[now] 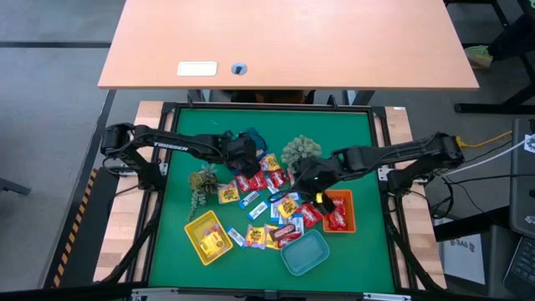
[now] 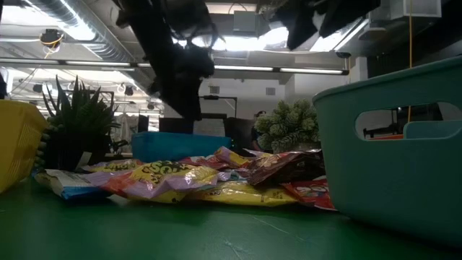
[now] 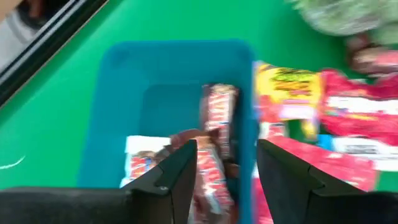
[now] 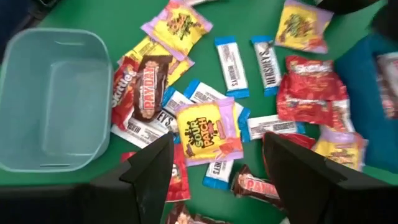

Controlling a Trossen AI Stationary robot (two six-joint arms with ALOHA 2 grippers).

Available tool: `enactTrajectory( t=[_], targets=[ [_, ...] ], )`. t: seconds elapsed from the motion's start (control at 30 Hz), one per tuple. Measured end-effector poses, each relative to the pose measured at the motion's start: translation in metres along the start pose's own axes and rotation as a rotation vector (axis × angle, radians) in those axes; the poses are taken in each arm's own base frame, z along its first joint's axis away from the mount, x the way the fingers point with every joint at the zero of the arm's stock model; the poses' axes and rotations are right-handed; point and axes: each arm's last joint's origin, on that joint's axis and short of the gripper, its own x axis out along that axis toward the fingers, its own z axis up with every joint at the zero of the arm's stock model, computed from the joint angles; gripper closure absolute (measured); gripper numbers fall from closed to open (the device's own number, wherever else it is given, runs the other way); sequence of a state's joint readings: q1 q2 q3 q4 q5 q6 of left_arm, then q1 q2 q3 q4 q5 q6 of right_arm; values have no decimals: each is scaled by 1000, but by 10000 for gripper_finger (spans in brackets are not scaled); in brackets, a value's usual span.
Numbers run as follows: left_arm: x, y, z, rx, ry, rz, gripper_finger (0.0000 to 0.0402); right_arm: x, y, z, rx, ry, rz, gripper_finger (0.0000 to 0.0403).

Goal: Sort candy
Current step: Put the white-blue chocolate into the light blue bin

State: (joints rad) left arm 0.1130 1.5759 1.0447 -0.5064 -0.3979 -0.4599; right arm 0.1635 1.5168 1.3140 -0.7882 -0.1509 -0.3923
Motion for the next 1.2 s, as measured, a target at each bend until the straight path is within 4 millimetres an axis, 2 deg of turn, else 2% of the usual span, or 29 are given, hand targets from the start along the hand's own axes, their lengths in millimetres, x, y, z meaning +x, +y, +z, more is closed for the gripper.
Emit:
enactTrajectory(
  t=[0.33,0.6,0.87,1.03,1.2],
  targets=[
    [-48,-27,-9,33,-77,-186,252,66,-10,-3,15,105,41,155],
    [-67,-50,-25,113,-90,-265,253,108,-15,-15,33,203,79,155],
    [-80,-67,-40,180,-96,-326,253,129,-34,-31,86,275,46,155],
    [-86,-74,-47,182,-95,-346,253,128,-48,-37,123,266,27,155],
    [-90,-78,-50,194,-100,-363,253,128,-55,-42,159,245,85,155]
  ],
)
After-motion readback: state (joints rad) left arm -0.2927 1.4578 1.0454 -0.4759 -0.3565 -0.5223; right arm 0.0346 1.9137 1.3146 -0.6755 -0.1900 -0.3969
